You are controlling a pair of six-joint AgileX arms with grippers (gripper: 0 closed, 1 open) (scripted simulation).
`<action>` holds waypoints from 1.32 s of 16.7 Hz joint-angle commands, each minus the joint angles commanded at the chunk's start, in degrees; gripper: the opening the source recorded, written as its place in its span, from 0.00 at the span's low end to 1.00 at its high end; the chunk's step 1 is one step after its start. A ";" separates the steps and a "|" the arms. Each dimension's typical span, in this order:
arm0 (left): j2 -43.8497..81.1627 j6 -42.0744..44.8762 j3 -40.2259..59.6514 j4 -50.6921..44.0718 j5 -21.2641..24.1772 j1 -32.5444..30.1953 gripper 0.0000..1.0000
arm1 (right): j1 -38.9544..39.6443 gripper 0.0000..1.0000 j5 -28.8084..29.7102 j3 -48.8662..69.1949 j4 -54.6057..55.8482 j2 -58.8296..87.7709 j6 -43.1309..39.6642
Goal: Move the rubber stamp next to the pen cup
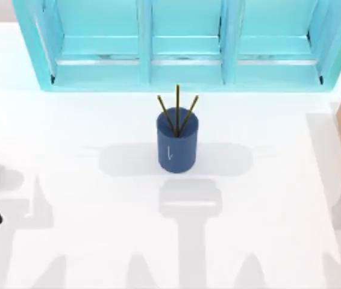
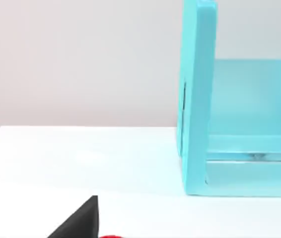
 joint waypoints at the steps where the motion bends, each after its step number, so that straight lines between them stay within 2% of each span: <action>1: 0.00 0.00 0.00 0.00 0.00 0.00 1.00 | 0.00 1.00 0.00 0.00 0.00 0.00 0.00; 5: 3.50 0.37 3.54 -3.11 -0.13 0.45 1.00 | 0.00 1.00 0.00 0.00 0.00 0.00 0.00; 9: 16.64 1.62 16.36 -13.37 -0.19 1.54 1.00 | 0.00 1.00 0.00 0.00 0.00 0.00 0.00; 18: 69.32 5.53 58.76 -48.21 0.10 4.76 1.00 | 0.00 1.00 0.00 0.00 0.00 0.00 0.00; 22: 88.64 7.17 75.30 -62.07 0.16 6.09 1.00 | 0.00 1.00 0.00 0.00 0.00 0.00 0.00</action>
